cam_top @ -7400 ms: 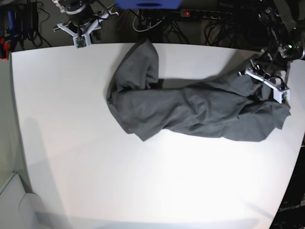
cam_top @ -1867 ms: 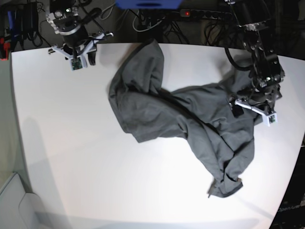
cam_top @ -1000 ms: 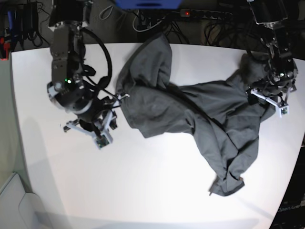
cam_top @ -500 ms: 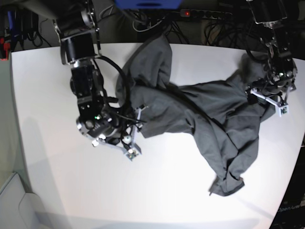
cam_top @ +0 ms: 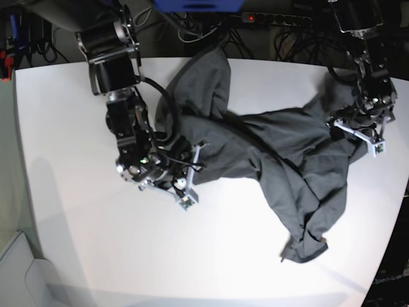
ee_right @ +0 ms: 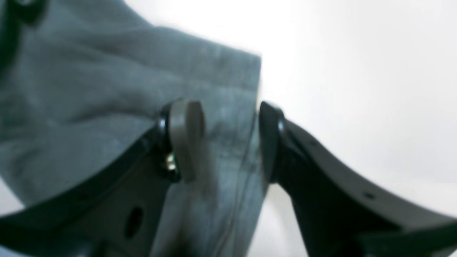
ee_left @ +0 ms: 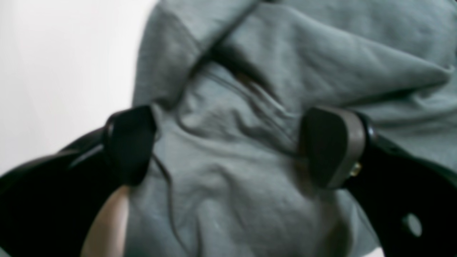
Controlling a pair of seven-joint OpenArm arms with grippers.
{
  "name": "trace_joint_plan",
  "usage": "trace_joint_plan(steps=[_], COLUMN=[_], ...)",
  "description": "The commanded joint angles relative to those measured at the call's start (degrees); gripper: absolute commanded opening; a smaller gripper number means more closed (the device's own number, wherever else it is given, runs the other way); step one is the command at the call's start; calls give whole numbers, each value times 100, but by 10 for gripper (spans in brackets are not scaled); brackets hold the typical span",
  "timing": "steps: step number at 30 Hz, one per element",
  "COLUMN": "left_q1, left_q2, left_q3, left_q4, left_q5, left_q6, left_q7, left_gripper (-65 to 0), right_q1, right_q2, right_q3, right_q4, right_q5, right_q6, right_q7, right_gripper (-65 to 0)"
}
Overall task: Layout the t-shirt on the table in an organized manner, then fold the t-shirt properly
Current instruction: 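Pull the shirt edge away from the left gripper with the right gripper to spread it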
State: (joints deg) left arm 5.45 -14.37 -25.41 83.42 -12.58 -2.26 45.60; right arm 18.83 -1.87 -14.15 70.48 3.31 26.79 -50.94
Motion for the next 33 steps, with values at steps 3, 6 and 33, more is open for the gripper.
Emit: trace_joint_plan(steps=[3,6,33], left_q1=[-84,-84,13], left_q2=[-71,-71,-106], left_q3=[-22,-22,-22], left_q4=[111,111,-12], left_q5=[5,5,14], left_q6=[11,11,11], left_q7=[-90,-90,-143], left_gripper=[0,0,0], right_q1=[135,135,1541], right_q2=[-29,-20,1176], right_q3=[22,22,1165], right_q4=[-213,-309,456], right_q5=[25,16,-1], right_q6=[-2,-2,-10], right_q7=[307,465,404], right_gripper=[-372,-377,-650])
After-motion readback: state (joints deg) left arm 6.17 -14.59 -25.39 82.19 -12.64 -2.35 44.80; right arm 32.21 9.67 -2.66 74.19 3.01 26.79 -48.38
